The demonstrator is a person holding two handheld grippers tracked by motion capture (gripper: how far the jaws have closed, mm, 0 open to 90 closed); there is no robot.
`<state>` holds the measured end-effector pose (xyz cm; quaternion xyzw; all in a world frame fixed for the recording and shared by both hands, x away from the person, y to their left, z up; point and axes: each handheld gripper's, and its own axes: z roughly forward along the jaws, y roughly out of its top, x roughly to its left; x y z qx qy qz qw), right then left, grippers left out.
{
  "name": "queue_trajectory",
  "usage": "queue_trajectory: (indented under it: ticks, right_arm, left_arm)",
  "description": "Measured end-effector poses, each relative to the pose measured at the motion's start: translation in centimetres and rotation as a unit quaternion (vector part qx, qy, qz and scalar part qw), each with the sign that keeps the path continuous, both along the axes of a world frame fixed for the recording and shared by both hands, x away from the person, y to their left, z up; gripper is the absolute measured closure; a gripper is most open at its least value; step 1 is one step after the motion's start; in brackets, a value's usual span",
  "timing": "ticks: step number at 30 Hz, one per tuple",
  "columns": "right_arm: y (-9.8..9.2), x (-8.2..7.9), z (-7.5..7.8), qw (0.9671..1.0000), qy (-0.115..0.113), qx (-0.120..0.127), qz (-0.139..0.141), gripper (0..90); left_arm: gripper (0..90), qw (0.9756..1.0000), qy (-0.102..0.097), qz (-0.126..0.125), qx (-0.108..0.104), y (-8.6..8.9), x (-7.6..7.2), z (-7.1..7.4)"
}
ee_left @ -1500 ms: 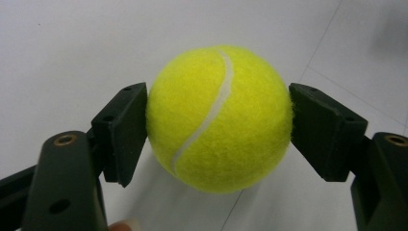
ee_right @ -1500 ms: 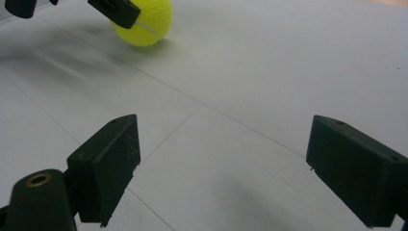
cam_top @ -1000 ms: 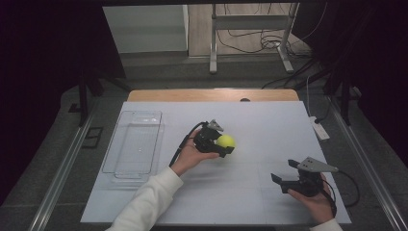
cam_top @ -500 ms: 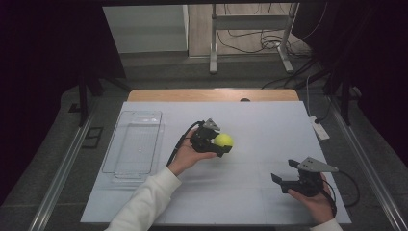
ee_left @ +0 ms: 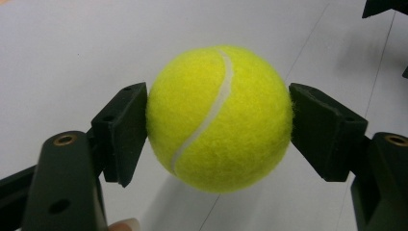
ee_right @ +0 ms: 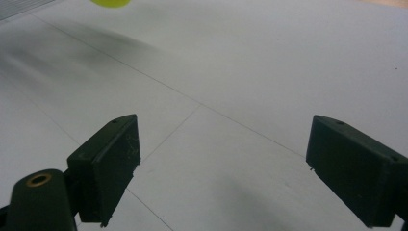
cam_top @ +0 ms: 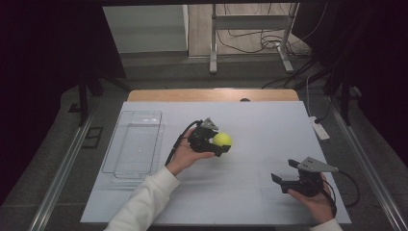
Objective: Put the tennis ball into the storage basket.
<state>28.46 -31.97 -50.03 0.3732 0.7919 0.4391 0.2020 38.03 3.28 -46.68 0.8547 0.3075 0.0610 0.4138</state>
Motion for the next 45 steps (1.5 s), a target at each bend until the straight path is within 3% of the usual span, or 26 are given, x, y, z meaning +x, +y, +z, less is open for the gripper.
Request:
queue_trajectory:
  ticks: [26, 45]
  right_arm:
    - [0.0, 0.0, 0.0, 1.0000, -0.001, 0.001, 0.000, 12.3]
    - [0.0, 0.0, 0.0, 1.0000, 0.000, 0.000, 0.000, 12.3]
  left_arm:
    - [26.5, 0.9998, -0.014, 0.003, -0.011, 1.2, -0.4, 1.2]
    - [26.5, 0.9991, -0.024, 0.014, -0.031, 2.3, -0.6, 2.3]
